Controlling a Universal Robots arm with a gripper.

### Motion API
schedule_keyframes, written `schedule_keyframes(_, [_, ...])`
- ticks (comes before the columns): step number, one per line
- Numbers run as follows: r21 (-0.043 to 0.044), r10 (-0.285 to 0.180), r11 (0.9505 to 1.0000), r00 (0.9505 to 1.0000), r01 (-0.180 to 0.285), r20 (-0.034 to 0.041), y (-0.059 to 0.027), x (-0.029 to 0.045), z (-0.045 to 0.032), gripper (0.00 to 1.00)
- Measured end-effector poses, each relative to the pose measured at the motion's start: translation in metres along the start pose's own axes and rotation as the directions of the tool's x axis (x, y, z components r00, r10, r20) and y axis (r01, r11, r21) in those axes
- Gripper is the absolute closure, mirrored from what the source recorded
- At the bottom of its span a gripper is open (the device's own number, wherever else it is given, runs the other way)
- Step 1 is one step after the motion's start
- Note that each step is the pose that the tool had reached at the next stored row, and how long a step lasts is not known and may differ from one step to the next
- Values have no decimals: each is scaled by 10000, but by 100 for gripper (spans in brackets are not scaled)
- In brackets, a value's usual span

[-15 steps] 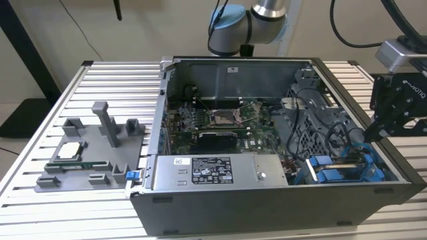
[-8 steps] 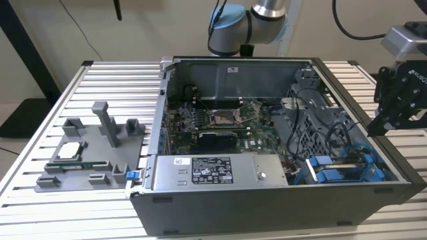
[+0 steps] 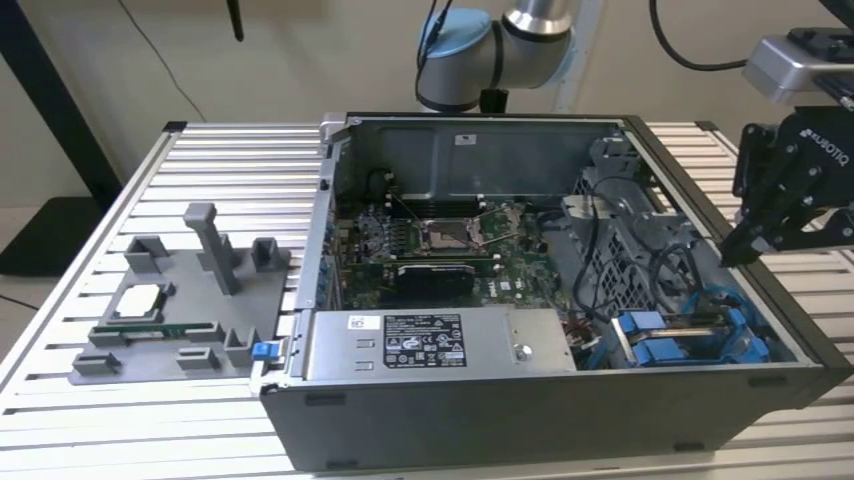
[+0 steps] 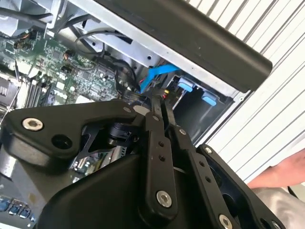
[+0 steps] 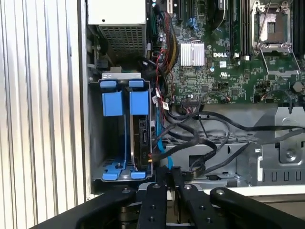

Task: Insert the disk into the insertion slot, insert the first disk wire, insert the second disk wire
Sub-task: 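Insert the second disk wire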

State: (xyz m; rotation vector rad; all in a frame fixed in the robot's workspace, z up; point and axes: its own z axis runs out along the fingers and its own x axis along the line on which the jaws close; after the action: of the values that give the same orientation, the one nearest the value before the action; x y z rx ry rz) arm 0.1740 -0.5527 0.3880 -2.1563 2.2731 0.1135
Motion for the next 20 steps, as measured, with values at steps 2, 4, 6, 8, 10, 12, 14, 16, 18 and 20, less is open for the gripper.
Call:
schedule_keyframes(2, [-1, 1, 10000, 10000, -1, 0, 52, 0, -2, 100])
schedule_keyframes(4, [-2, 1, 10000, 10000, -1, -1, 107, 1, -3, 100])
schedule_keyframes(6, [-2, 0, 10000, 10000, 0, -2, 168, 4, -3, 100])
schedule_keyframes(8, [-3, 1, 10000, 10000, -1, -1, 236, 8, 0, 100])
schedule_keyframes(10, [-3, 0, 10000, 10000, 0, 0, 303, 12, 3, 100])
schedule_keyframes(12, [-2, 0, 10000, 10000, 0, 8, 374, 16, 7, 100])
schedule_keyframes(14, [2, 0, 10000, 10000, 0, 9, 425, 19, 9, 100])
schedule_keyframes(16, [10, 0, 10000, 10000, 0, 9, 454, 25, 11, 100])
schedule_keyframes(18, [39, -2, 10000, 10000, 2, 10, 465, 32, 17, 100])
schedule_keyframes(20, [104, -5, 9999, 10000, 5, 13, 469, 40, 28, 100])
